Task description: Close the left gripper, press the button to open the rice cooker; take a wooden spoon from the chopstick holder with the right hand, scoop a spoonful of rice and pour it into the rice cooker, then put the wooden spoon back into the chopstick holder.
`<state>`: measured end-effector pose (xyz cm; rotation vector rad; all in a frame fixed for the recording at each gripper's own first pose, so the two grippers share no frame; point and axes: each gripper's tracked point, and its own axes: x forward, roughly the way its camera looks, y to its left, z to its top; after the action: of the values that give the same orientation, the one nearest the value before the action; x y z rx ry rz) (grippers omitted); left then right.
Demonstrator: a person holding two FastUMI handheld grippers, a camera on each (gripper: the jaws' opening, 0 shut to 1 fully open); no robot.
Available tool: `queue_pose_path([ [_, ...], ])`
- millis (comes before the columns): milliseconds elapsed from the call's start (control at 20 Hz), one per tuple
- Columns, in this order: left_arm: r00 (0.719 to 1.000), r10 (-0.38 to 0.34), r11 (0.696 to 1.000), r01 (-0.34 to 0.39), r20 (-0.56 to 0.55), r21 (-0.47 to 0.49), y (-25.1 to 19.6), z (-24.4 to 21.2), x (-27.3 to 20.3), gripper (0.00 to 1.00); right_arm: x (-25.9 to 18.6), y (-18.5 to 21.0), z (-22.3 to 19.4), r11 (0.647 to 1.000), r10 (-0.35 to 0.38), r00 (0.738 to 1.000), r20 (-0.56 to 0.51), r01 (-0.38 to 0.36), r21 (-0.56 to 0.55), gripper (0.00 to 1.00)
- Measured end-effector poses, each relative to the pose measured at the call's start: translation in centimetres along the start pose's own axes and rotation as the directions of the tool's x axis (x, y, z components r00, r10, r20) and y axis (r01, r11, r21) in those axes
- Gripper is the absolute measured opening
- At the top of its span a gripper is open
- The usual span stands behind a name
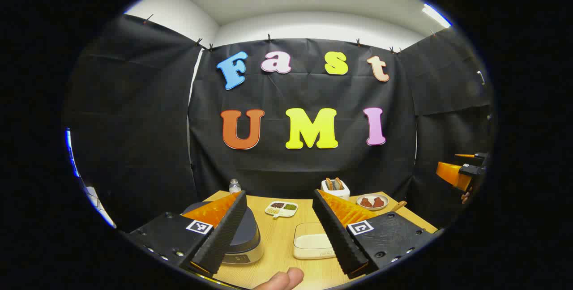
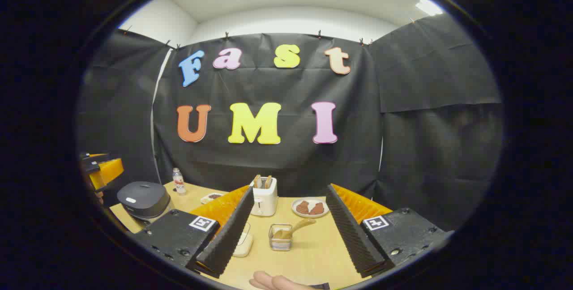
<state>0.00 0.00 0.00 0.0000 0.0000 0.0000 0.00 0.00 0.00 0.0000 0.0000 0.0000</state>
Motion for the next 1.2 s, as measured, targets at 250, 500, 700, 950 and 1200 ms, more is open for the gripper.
queue_pose_path([
  [250,1.0,0.017,1.0,-0.017,0.012,-0.006,0.7,-0.2,-0.4,0.94,-0.1,0.1,-0.8,1.0,0.014,1.0,-0.002,-0.014,-0.005,1.0],
  [500,1.0,0.016,1.0,-0.015,0.01,-0.026,1.1,-0.7,-0.4,0.94,-0.5,-0.1,-0.7,1.0,0.014,1.0,0.015,-0.013,-0.014,1.0],
  [700,0.999,0.02,1.0,-0.019,0.04,-0.016,1.4,0.0,-1.3,0.94,-1.1,-0.8,-0.6,1.0,0.01,1.0,0.024,-0.01,-0.01,1.0],
  [950,0.998,0.031,0.999,-0.031,0.051,-0.009,1.6,0.0,-1.8,0.94,-2.2,-1.5,-0.5,1.0,0.003,0.999,0.035,-0.003,-0.005,1.0],
  [1200,0.998,0.02,0.999,-0.018,0.056,-0.031,1.4,-0.5,-1.7,0.94,-2.9,-2.1,-0.5,1.0,0.0,0.999,0.042,0.001,-0.008,1.0],
])
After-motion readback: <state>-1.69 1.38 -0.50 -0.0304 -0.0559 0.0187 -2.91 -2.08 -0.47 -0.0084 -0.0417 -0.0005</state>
